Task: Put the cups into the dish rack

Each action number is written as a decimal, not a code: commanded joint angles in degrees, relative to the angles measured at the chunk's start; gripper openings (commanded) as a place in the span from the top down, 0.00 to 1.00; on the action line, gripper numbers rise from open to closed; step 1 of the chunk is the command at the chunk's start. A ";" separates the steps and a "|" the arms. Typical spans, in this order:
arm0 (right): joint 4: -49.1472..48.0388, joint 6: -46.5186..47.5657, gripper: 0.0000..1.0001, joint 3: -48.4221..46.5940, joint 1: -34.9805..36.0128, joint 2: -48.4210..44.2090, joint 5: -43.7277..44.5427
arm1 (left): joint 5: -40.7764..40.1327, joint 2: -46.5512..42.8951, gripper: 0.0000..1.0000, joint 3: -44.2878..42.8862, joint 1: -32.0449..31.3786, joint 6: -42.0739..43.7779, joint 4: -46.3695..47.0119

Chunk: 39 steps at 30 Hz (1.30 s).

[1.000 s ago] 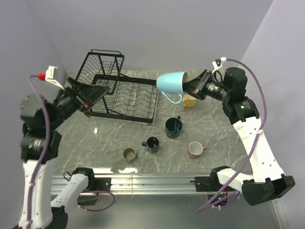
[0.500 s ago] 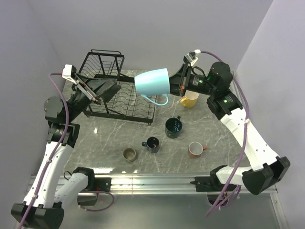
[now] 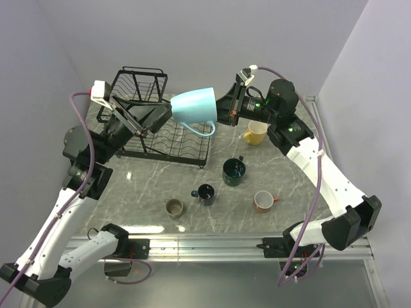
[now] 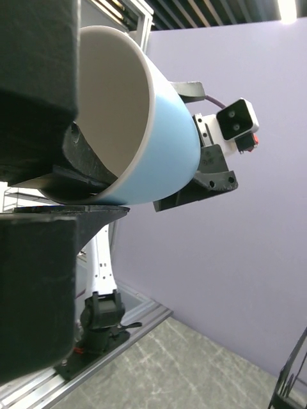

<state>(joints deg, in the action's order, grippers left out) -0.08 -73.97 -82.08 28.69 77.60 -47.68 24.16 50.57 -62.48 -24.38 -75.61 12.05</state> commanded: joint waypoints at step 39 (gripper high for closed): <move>-21.27 -8.73 1.00 -0.45 3.57 5.28 -3.38 | -0.52 4.36 0.01 -9.32 -2.60 11.01 -4.49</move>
<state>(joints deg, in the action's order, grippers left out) -14.85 -80.77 -83.15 32.01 85.21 -49.39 24.36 55.27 -67.18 -27.09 -67.68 5.21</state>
